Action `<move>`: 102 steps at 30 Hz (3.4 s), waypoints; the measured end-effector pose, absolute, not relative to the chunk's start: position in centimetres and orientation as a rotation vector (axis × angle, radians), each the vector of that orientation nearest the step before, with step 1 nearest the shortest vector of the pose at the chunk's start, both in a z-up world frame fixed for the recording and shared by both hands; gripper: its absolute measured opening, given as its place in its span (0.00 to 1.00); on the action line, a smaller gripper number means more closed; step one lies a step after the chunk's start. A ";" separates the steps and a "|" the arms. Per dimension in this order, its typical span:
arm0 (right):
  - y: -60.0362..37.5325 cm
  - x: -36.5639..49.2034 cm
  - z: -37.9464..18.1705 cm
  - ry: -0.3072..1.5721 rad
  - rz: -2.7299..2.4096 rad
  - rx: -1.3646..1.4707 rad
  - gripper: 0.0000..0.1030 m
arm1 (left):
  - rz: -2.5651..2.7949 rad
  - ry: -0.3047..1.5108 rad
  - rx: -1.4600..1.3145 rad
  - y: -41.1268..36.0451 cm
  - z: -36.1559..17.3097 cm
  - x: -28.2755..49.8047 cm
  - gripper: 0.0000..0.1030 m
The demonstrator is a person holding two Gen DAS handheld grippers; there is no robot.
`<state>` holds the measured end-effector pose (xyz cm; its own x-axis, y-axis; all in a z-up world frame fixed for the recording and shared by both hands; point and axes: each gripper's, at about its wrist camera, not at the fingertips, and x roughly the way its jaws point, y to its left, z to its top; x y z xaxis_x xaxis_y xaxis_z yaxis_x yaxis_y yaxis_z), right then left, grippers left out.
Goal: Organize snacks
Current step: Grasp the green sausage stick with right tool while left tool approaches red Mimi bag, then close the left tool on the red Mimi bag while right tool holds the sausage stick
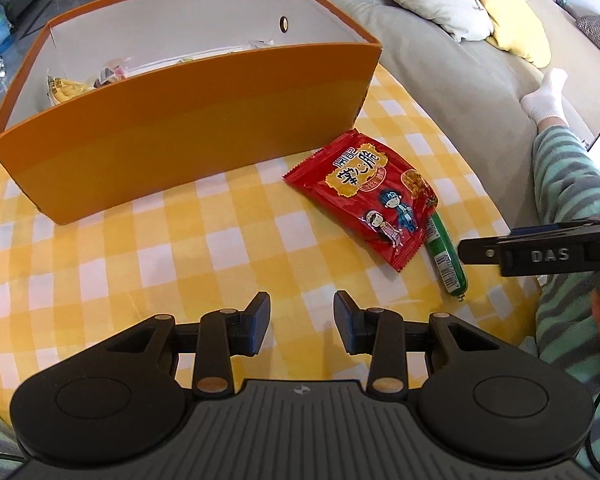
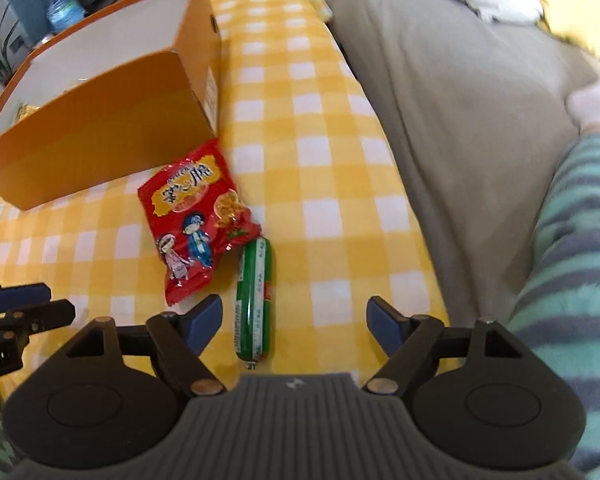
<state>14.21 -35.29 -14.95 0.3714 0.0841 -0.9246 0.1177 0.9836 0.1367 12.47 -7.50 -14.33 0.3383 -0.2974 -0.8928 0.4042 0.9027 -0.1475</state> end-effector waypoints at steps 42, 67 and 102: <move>-31.4 18.0 -17.9 1.196 0.183 0.096 0.19 | -0.350 1.183 -0.161 -8.8 -15.7 16.3 0.69; -34.1 19.2 -18.8 1.164 0.038 0.148 0.20 | -0.455 1.061 0.251 -14.4 -17.0 17.7 0.85; -34.7 18.8 -18.2 1.155 0.058 0.185 0.18 | -0.405 1.200 0.061 -14.3 -18.2 20.0 0.89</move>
